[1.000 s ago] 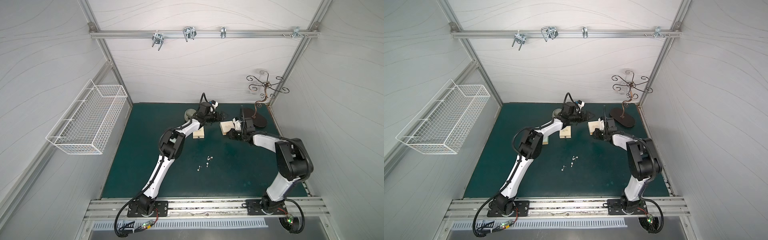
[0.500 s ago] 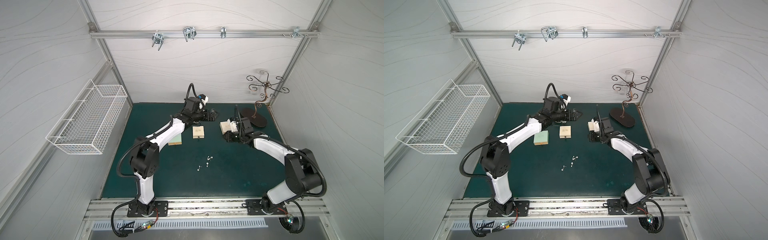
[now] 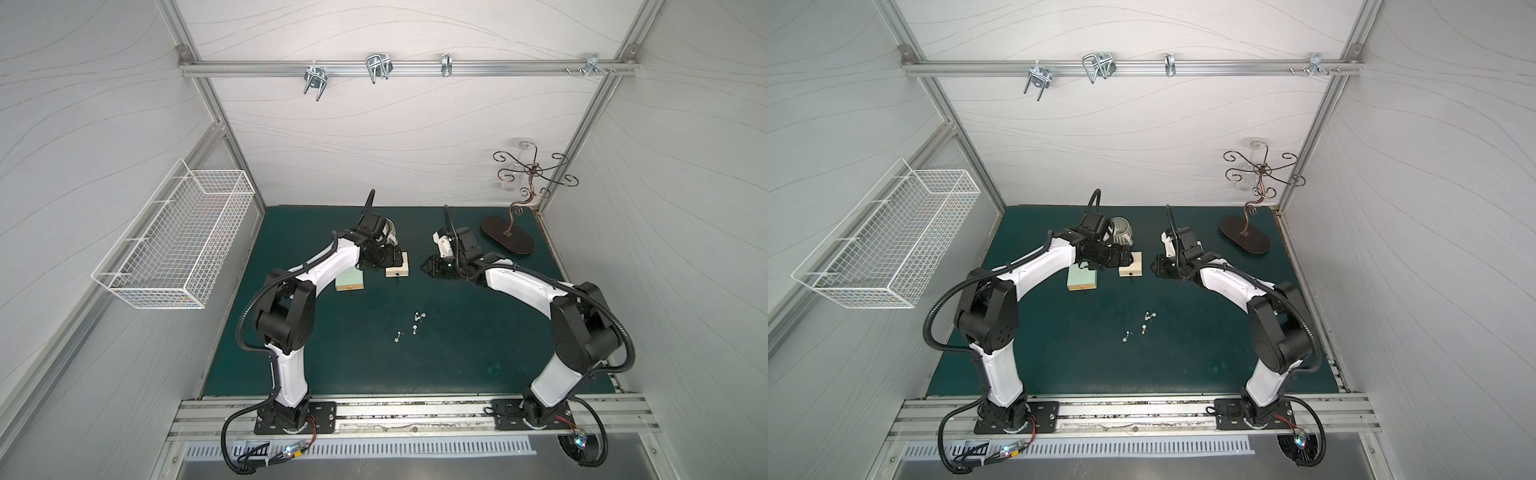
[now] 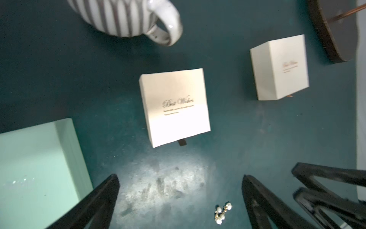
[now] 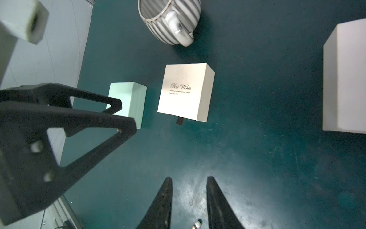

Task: Place the earrings into the drawer-style jewelry box
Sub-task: Open the drawer in the jewelry box.

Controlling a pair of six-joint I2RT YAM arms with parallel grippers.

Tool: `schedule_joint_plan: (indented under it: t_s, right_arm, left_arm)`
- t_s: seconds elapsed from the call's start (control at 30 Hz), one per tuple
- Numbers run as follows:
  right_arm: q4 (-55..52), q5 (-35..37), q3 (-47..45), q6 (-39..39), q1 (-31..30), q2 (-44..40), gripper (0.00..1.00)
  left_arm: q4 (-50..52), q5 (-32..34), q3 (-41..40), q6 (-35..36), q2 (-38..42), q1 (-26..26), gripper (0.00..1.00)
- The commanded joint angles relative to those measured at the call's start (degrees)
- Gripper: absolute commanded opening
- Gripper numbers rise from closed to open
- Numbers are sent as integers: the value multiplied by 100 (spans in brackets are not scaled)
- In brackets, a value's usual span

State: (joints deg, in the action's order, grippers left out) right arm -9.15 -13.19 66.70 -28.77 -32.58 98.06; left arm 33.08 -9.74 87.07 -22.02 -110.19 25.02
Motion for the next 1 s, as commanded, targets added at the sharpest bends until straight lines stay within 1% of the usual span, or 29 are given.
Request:
schedule_joint_plan:
  t_s: [0.0, 0.1, 0.23, 0.4, 0.7, 0.73, 0.87, 0.97]
  right_arm:
    - [-89, 2, 260, -400, -279, 329, 33]
    - [-17, -23, 432, -588, -425, 623, 38]
    - [78, -43, 610, -900, -512, 972, 40]
    - [129, -8, 772, -1093, -577, 1253, 43]
    - [379, -43, 901, -1436, -580, 1647, 43]
    - [378, -51, 926, -1462, -583, 1698, 42]
    - [502, -111, 972, -1543, -569, 1878, 40]
    - [592, -148, 1020, -1574, -566, 2006, 39]
  left_arm:
    - [425, 244, 467, 175, -362, -25, 99]
    - [501, 277, 712, 220, -632, -40, 99]
    - [733, 325, 1130, 318, -1019, -76, 99]
    - [788, 240, 1384, 342, -1282, -163, 97]
    - [1025, 227, 1829, 414, -1755, -251, 93]
    - [1016, 218, 1827, 419, -1798, -259, 93]
    - [1220, 260, 2249, 520, -2064, -269, 93]
    - [1256, 236, 2327, 536, -2159, -276, 92]
